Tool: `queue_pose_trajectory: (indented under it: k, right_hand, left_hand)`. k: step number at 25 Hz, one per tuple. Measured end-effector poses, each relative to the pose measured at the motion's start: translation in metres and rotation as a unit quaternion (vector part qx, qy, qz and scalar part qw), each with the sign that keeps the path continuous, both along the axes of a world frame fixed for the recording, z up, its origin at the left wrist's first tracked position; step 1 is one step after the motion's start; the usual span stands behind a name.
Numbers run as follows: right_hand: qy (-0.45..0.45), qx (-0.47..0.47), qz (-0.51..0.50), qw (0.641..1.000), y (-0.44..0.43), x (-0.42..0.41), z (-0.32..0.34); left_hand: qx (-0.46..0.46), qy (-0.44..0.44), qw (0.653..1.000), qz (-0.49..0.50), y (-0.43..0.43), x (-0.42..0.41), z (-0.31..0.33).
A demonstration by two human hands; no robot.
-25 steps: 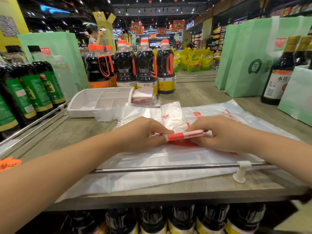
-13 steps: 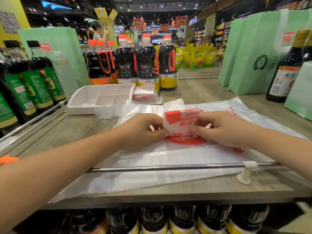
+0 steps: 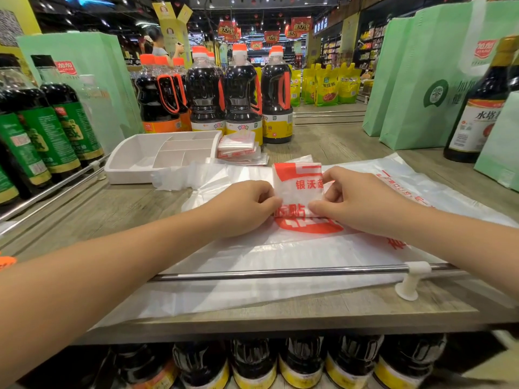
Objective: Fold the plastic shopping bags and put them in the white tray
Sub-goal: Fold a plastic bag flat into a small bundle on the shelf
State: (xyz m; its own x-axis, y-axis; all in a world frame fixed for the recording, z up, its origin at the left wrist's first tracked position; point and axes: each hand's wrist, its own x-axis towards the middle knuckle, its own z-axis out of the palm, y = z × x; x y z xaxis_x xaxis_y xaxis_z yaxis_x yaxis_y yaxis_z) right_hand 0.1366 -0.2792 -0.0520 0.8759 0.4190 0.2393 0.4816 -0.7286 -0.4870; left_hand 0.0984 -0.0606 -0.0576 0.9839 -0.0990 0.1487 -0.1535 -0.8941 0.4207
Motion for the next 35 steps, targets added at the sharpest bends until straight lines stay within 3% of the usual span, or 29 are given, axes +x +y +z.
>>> queue_pose_trajectory:
  k: [7,16,25,30,35]
  right_hand:
    - [-0.025,-0.04,-0.019,0.999,0.0,0.0,-0.001]
    - [-0.066,-0.158,-0.002,0.985,0.0,0.0,-0.001]
    - [-0.033,-0.186,0.049,0.981,-0.007,0.006,0.006]
    - [-0.104,-0.255,0.074,0.958,-0.006,0.001,0.009]
    - [-0.127,-0.26,0.097,0.952,-0.008,-0.003,0.01]
  left_hand:
    - [0.08,-0.01,0.996,-0.031,-0.006,0.007,-0.002]
    - [0.03,-0.094,0.994,-0.039,0.001,0.006,-0.003]
    - [0.029,-0.038,0.993,-0.111,0.013,0.004,0.003]
    - [0.035,-0.048,0.989,-0.134,0.016,0.0,0.004]
    - [0.041,-0.095,0.984,-0.147,0.016,0.001,0.002]
